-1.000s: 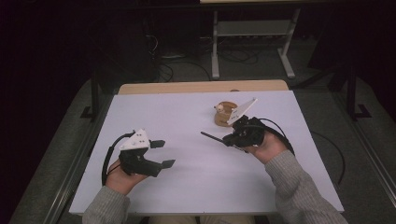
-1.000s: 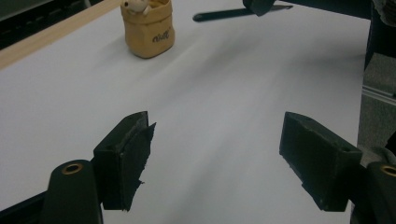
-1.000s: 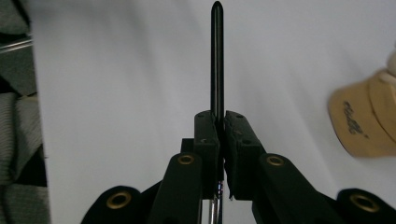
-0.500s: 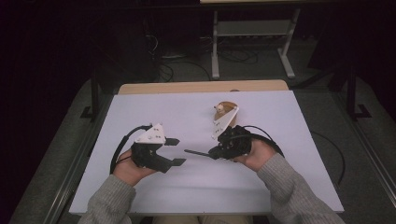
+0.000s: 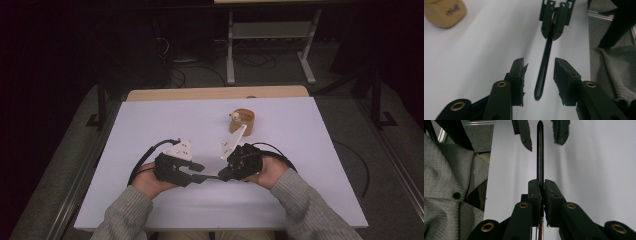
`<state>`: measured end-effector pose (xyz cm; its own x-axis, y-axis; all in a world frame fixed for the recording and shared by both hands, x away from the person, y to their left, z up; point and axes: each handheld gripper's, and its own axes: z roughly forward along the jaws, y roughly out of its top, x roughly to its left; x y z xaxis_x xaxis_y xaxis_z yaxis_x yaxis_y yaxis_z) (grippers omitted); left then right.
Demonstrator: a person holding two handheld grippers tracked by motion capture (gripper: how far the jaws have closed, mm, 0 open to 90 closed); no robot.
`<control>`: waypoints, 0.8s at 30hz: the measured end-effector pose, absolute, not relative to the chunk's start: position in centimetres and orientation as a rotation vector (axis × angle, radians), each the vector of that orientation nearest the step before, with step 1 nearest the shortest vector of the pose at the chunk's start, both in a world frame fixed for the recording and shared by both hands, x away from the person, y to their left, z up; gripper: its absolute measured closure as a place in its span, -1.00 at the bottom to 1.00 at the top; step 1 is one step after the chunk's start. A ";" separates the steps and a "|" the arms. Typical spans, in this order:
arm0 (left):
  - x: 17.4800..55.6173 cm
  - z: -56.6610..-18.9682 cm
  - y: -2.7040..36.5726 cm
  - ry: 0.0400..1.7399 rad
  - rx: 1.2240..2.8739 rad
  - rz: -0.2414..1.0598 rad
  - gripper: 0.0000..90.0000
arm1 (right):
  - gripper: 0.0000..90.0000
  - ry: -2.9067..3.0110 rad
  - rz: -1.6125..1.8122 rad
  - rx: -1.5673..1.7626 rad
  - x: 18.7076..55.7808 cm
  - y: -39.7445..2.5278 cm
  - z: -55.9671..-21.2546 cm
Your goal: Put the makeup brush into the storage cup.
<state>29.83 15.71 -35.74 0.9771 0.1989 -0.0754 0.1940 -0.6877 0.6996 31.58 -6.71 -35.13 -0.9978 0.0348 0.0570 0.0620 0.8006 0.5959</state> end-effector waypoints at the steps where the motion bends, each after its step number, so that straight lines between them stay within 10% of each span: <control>1: 29.8 -35.8 15.6 0.269 2.355 -0.002 0.38 | 0.85 -2.937 -0.976 -0.074 31.6 -6.7 -35.2; 17: 29.5 -36.4 15.0 0.132 2.420 -0.072 0.85 | 0.84 -2.918 -0.989 0.024 31.1 -6.4 -35.3; 24: 29.4 -36.4 15.4 0.125 2.443 -0.039 0.86 | 0.40 -2.868 -1.055 -0.027 31.6 -8.0 -36.5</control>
<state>29.38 15.39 -36.38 0.9950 0.0799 -0.0606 0.1002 -0.7636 0.6378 31.57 -8.01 -36.50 -0.9962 -0.0134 0.0866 0.0459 0.7621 0.6459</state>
